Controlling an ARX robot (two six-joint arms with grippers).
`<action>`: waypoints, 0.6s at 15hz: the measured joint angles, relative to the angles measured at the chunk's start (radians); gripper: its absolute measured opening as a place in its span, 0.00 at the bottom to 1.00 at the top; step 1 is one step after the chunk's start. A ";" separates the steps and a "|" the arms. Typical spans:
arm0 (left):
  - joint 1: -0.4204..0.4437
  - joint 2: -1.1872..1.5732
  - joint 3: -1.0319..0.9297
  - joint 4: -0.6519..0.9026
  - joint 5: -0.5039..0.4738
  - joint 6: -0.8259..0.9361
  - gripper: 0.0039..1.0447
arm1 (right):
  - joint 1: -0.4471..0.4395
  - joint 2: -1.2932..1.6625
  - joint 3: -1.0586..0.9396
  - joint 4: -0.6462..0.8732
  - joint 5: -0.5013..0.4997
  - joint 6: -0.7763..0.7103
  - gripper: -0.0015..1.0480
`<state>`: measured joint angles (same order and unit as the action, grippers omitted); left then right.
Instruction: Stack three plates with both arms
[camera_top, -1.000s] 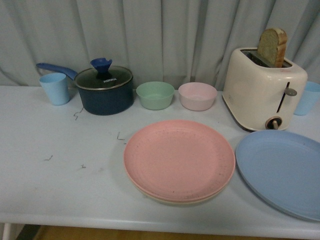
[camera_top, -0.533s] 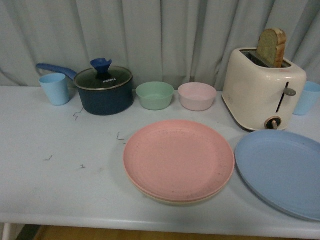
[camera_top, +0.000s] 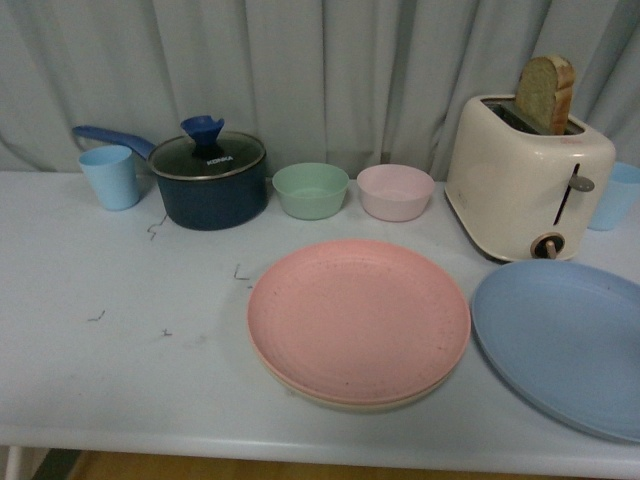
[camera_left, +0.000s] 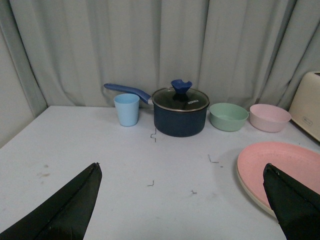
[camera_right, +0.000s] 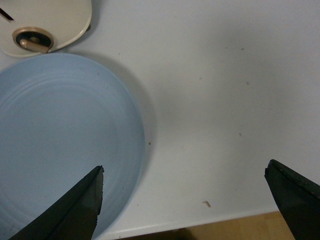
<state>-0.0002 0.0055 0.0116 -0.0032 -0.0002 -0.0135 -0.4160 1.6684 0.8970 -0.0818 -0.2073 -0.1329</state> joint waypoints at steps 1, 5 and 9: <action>0.000 0.000 0.000 0.000 0.000 0.000 0.94 | 0.014 0.037 0.018 0.008 0.003 -0.002 0.94; 0.000 0.000 0.000 0.000 0.000 0.000 0.94 | 0.072 0.153 0.061 0.036 0.036 -0.019 0.94; 0.000 0.000 0.000 0.000 0.000 0.000 0.94 | 0.129 0.256 0.087 0.083 0.082 -0.019 0.94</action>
<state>-0.0002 0.0055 0.0116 -0.0036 -0.0002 -0.0135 -0.2867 1.9240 0.9836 0.0010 -0.1253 -0.1516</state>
